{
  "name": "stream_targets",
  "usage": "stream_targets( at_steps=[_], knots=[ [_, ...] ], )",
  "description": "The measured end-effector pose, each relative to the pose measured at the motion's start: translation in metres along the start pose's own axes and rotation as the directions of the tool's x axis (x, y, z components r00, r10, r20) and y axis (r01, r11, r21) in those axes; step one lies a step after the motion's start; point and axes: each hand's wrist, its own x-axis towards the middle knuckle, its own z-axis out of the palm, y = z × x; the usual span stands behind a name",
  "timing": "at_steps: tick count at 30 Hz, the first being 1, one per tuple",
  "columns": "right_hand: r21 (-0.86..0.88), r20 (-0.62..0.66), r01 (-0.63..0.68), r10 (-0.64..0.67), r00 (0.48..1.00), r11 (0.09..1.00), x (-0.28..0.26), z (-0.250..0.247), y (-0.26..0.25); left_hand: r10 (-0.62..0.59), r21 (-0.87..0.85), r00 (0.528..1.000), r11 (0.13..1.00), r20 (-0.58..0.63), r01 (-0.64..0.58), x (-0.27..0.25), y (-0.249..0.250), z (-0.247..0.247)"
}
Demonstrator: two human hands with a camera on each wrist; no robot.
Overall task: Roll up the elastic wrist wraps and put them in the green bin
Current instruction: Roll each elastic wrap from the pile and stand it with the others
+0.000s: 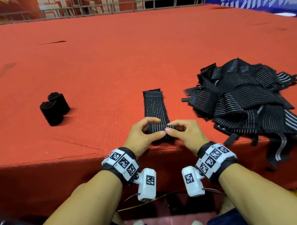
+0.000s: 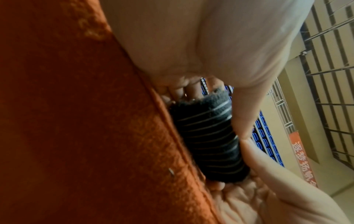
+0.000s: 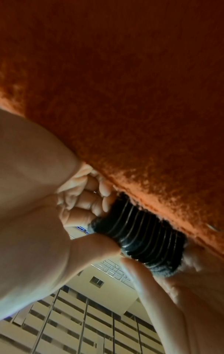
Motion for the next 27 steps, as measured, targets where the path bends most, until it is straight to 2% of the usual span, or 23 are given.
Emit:
stream_targets(
  at_steps=[4, 10, 13, 16, 20, 27],
  knots=[
    [0.016, 0.026, -0.028, 0.028, 0.999, 0.999, 0.0, 0.0, -0.002, 0.038, 0.006, 0.998, 0.999, -0.04, -0.038, 0.0, -0.004, 0.0],
    [0.017, 0.085, 0.033, -0.035, 0.996, 0.999, -0.004, -0.002, -0.007, -0.035, -0.007, 0.993, 0.999, -0.112, 0.035, 0.001, -0.002, 0.003],
    [-0.02, 0.057, 0.036, -0.035, 0.998, 0.999, -0.004, -0.001, -0.007, -0.039, 0.002, 0.992, 0.999, -0.124, 0.039, 0.001, -0.003, 0.004],
    [-0.063, 0.038, 0.036, -0.033, 0.999, 0.997, -0.003, 0.0, -0.006, 0.008, 0.056, 0.994, 0.998, -0.106, -0.002, 0.0, -0.004, 0.005],
    [-0.076, 0.018, 0.005, -0.003, 1.0, 0.997, -0.002, 0.0, -0.006, 0.117, 0.209, 0.989, 0.973, -0.087, -0.097, -0.003, -0.01, 0.003],
    [-0.195, 0.043, 0.021, -0.013, 0.999, 0.98, -0.001, -0.001, -0.003, 0.285, 0.466, 0.955, 0.858, -0.085, -0.214, -0.004, -0.019, 0.005]
  ],
)
